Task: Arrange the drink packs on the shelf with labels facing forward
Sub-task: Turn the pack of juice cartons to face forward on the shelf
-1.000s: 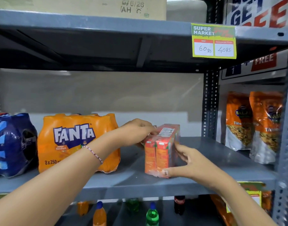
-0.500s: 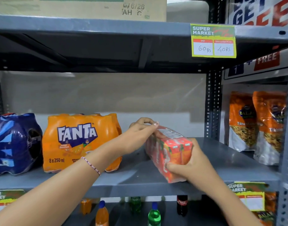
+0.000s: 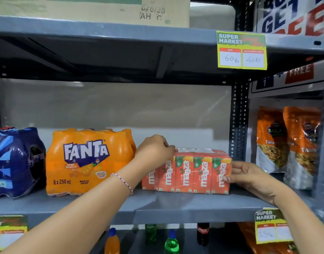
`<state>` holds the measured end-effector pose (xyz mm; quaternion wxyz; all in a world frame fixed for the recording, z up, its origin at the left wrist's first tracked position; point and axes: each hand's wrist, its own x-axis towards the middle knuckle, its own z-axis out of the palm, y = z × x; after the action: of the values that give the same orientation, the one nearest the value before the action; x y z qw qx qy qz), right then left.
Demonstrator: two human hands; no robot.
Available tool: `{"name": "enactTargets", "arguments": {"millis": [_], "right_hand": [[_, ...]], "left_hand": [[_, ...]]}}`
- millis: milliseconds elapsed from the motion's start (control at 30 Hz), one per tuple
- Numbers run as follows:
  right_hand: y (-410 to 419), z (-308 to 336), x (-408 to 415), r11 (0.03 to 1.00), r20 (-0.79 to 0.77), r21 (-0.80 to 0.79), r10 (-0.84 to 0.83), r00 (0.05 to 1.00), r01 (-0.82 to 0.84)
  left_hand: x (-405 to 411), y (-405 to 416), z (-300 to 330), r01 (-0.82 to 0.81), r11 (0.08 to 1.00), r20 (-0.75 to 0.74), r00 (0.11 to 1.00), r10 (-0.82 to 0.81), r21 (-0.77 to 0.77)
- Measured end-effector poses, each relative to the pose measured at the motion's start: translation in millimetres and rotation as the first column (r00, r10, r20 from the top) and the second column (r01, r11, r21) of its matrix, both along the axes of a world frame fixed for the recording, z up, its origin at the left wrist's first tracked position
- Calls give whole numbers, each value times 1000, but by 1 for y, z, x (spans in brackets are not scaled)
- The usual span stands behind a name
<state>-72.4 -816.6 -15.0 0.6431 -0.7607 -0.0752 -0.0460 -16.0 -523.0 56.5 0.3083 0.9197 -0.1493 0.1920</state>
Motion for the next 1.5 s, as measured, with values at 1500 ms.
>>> {"name": "enactTargets", "arguments": {"millis": [1500], "right_hand": [[41,-9,-3,784,125,314,-593,796,535]], "left_hand": [[-22,-4,-70,287,375,-58,722,-689,-881]]}}
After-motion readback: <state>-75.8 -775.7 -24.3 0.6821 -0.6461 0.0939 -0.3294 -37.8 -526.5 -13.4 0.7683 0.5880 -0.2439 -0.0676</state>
